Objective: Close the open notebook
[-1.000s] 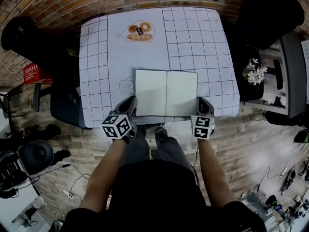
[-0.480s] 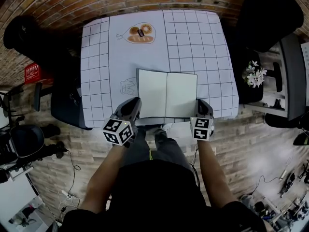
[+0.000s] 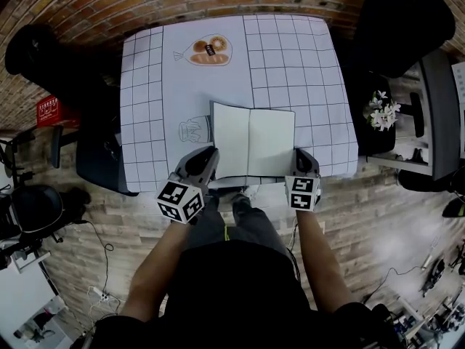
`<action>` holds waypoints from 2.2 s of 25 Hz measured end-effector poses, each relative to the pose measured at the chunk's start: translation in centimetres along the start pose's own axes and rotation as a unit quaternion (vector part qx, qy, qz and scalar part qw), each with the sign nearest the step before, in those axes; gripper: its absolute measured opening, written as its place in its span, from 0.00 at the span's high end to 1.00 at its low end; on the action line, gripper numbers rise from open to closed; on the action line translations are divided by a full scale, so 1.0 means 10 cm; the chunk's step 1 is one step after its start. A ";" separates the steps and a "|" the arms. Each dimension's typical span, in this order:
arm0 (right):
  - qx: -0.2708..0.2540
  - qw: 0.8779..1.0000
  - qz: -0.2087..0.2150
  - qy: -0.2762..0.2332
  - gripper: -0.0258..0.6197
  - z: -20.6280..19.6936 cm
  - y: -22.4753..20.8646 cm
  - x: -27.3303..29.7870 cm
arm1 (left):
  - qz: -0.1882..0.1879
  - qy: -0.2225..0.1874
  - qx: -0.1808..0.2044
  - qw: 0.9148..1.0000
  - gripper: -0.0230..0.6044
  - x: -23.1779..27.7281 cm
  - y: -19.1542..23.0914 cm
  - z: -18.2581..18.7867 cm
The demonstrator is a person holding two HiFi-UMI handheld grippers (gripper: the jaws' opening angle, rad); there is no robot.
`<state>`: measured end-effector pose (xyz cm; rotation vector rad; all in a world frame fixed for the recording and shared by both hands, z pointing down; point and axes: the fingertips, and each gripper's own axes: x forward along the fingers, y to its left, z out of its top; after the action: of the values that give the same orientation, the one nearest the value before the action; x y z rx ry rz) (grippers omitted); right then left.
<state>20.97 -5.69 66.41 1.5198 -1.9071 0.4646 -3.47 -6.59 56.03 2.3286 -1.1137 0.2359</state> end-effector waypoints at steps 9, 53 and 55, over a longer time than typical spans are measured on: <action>0.004 1.000 0.007 -0.002 0.94 0.00 0.01 -0.01 | -0.021 -0.003 0.026 0.999 0.90 0.07 -0.23 0.10; 0.079 0.996 -0.019 -0.023 0.94 -0.05 -0.37 -0.44 | -0.130 0.016 0.115 0.985 0.89 0.68 -1.33 0.14; 0.079 0.996 -0.021 -0.025 0.94 -0.04 -0.38 -0.46 | -0.137 0.021 0.118 0.983 0.88 0.74 -1.38 0.11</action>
<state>25.29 -3.12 63.17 1.6850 -1.9102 0.5755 11.72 -5.03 52.42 2.6398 -0.7667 0.3261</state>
